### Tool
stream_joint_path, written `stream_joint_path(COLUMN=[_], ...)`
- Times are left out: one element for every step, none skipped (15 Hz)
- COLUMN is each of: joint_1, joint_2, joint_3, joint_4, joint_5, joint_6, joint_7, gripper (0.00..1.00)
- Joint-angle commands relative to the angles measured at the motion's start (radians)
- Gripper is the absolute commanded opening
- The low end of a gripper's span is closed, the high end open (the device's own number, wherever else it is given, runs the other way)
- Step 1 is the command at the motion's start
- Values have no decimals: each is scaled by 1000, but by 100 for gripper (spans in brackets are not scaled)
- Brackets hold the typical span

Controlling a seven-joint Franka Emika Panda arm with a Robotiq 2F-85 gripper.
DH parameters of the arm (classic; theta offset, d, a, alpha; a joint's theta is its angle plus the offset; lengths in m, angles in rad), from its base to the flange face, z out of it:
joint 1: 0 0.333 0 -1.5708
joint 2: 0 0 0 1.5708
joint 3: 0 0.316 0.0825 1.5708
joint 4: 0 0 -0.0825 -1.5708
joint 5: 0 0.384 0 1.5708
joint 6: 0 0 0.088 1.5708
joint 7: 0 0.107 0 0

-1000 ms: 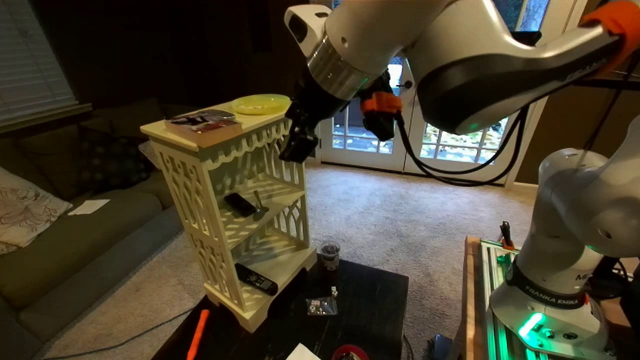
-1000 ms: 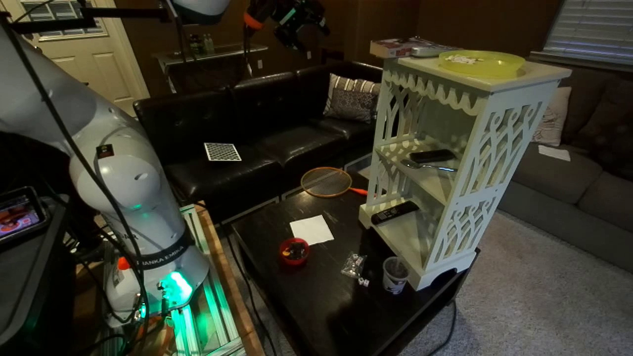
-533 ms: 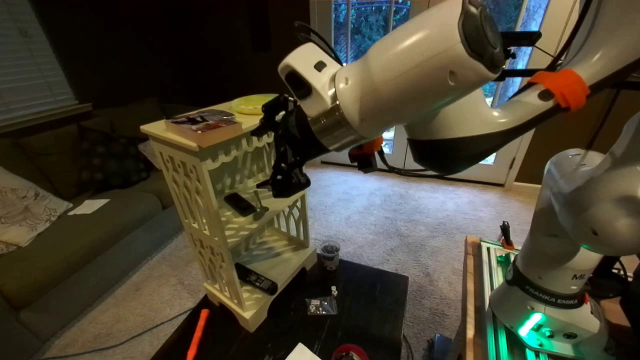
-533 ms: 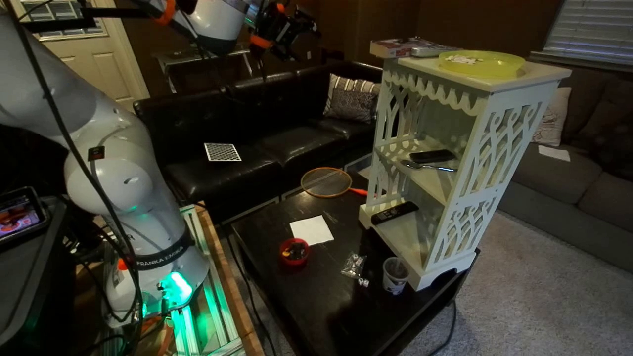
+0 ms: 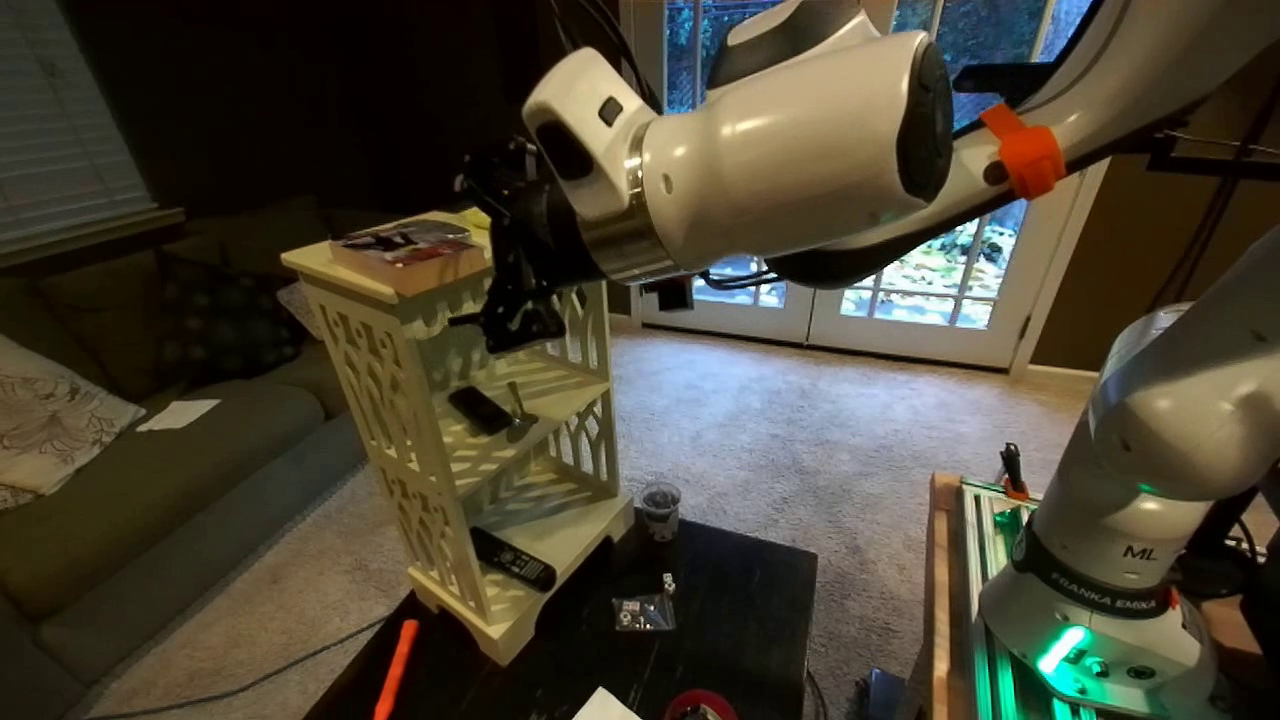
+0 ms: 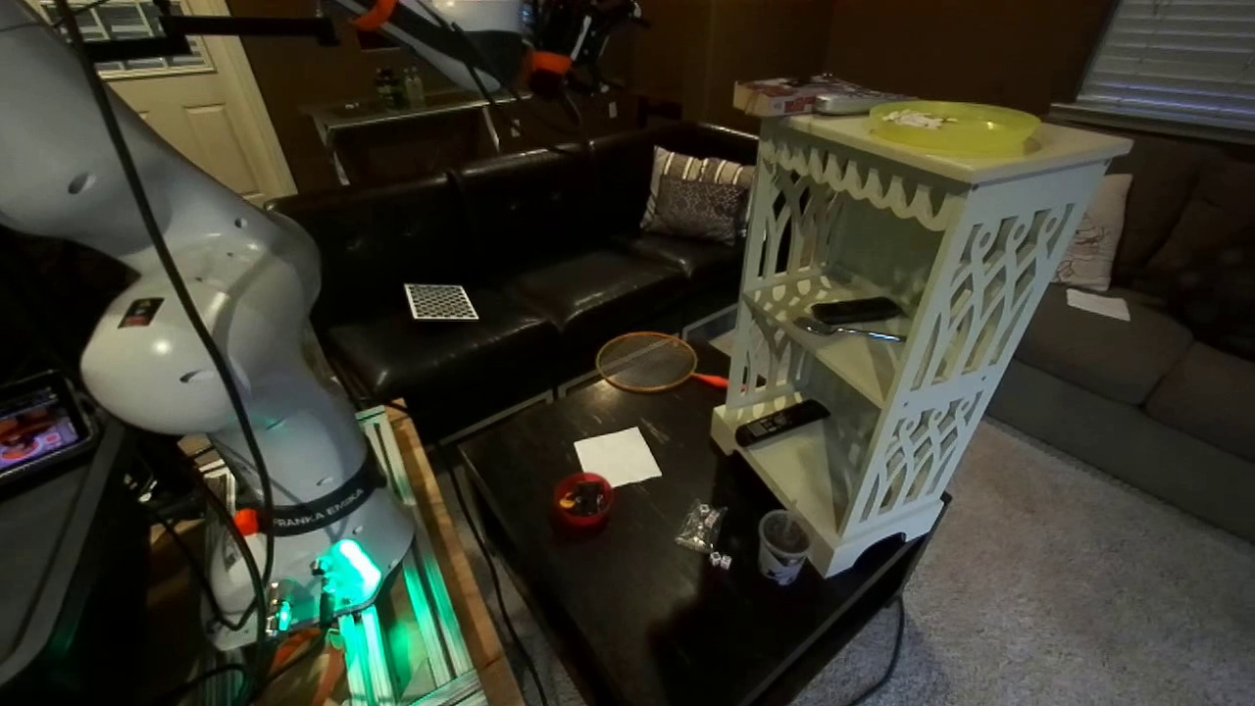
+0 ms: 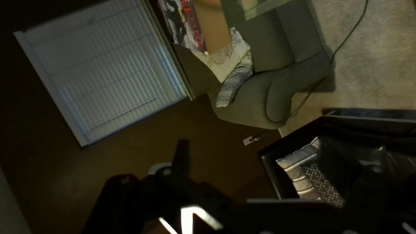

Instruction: Put the book on the middle shelf

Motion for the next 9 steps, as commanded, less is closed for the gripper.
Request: stream_joint_path(joint_1=[0, 0, -27, -72, -98, -114, -134, -137, -131], joint_2=[-1, -2, -15, -30, -25, -15, 4, 26, 54], joint_3=[5, 7, 30, 51, 54, 60, 68, 69, 64], joint_4=[5, 6, 34, 72, 95, 124, 158, 189, 214], joint_5=[-3, -4, -109, -223, -284, -362, -437, -514, -588], joint_6=[-6, -9, -34, -25, -9, -17, -16, -33, -45], joint_7=[10, 16, 123, 197, 218, 253, 268, 291, 297], gripper=[100, 100, 100, 100, 100, 100, 100, 100, 100])
